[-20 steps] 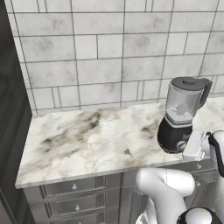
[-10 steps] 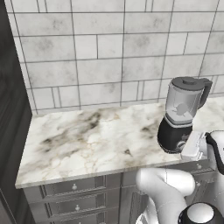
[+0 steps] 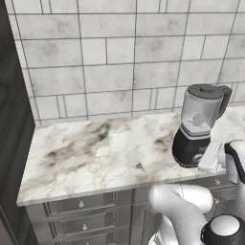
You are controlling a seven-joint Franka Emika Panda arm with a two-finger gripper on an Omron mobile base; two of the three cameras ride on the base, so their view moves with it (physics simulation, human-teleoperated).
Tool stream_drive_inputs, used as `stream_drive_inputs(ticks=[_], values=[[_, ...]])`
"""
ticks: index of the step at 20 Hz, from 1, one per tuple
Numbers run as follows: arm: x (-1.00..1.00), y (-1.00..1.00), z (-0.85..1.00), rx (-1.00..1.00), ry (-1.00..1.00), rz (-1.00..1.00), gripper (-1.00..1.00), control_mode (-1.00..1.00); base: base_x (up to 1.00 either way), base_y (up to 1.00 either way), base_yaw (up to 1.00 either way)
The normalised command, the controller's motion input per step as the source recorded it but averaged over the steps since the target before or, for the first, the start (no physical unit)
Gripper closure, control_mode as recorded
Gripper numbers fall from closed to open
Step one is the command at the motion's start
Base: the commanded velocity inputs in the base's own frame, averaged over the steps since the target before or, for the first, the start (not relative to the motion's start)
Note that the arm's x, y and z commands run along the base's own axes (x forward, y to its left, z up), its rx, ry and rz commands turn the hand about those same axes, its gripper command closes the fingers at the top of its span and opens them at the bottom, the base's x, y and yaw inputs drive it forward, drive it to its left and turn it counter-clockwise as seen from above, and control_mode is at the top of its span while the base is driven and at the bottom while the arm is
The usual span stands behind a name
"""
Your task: Open the blender lid, put the kiwi in the blender, close the lid, and start the blender.
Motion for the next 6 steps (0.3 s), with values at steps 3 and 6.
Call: stream_drive_inputs(ticks=[3, 6], values=[[0.25, 0.0, -0.07, 0.0, 0.0, 0.0, -1.0, -1.0, 0.0, 0.0, 0.0], [0.04, 0.0, -0.01, 0.0, -0.03, 0.0, -1.0, -1.0, 0.0, 0.0, 0.0]])
